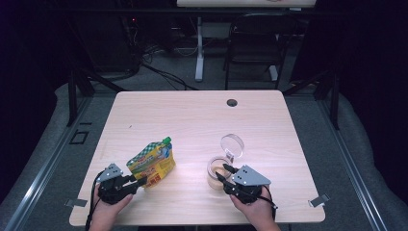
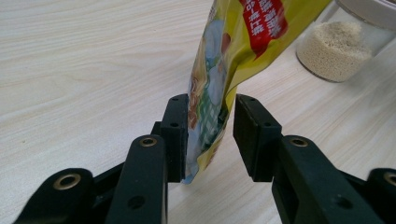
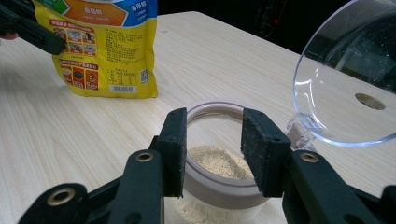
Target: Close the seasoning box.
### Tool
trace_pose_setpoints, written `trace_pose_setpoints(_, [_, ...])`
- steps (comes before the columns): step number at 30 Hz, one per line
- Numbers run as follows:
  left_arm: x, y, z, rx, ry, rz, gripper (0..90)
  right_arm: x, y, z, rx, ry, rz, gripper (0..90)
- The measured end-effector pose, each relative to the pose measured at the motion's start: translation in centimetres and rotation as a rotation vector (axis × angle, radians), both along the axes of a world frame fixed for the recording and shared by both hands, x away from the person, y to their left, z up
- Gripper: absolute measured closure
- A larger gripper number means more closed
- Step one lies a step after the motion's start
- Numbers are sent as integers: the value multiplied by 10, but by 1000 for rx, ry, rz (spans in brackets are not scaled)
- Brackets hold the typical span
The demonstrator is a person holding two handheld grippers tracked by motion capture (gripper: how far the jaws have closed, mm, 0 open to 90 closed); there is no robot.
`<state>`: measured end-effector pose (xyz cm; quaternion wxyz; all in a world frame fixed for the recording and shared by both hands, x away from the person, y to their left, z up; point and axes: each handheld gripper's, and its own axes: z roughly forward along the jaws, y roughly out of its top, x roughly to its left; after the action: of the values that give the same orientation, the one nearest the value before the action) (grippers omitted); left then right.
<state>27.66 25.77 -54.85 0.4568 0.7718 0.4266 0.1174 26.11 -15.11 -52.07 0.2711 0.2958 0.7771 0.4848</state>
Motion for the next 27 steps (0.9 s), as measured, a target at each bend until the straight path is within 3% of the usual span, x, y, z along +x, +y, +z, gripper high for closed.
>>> trace_pose_setpoints(11, [-3,6,-2,1,-23,34,545,0,-7,9,34,1,7,603])
trace_pose_setpoints(15, [-4,7,-5,-28,-19,55,530,0,-11,15,49,-4,7,611])
trace_pose_setpoints(18, [-4,7,-6,-16,-22,50,523,0,-16,20,48,-8,-2,626])
trace_pose_setpoints(27, [-4,9,-8,-31,-17,64,510,0,-29,27,70,-2,-24,671])
